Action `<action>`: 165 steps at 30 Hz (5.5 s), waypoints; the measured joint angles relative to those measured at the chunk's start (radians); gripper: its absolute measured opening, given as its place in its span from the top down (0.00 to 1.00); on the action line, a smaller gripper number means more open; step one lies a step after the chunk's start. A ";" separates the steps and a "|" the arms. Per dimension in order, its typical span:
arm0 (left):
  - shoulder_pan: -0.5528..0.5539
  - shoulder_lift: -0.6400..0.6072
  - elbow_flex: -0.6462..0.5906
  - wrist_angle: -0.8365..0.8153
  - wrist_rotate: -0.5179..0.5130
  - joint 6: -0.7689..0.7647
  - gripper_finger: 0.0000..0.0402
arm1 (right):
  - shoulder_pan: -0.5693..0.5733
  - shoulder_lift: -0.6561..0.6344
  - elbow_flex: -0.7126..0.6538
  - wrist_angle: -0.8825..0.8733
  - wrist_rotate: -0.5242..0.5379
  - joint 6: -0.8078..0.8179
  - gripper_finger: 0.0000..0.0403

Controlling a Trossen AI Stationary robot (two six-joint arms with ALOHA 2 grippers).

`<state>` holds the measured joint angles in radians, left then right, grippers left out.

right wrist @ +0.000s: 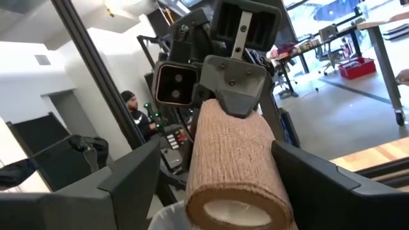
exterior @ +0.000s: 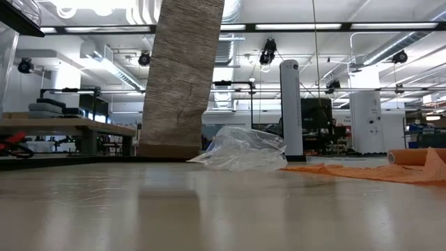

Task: Roll bandage
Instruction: Roll the brown bandage

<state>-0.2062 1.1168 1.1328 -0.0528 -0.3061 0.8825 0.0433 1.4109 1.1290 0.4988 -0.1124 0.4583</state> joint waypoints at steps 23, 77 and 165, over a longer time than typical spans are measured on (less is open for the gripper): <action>0.015 0.002 0.000 0.027 -0.029 -0.109 0.89 | 0.000 0.005 0.003 -0.027 0.050 -0.003 0.45; 0.026 0.089 0.216 -0.230 0.010 -0.177 0.89 | 0.005 0.007 0.006 0.028 0.068 0.017 0.50; 0.181 0.124 0.209 -0.183 0.353 -0.824 0.79 | 0.002 -0.051 0.005 -0.081 0.104 -0.166 0.30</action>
<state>-0.0250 1.2404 1.3422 -0.2359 0.0471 0.0587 0.0453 1.3600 1.1343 0.4175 -0.0088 0.2927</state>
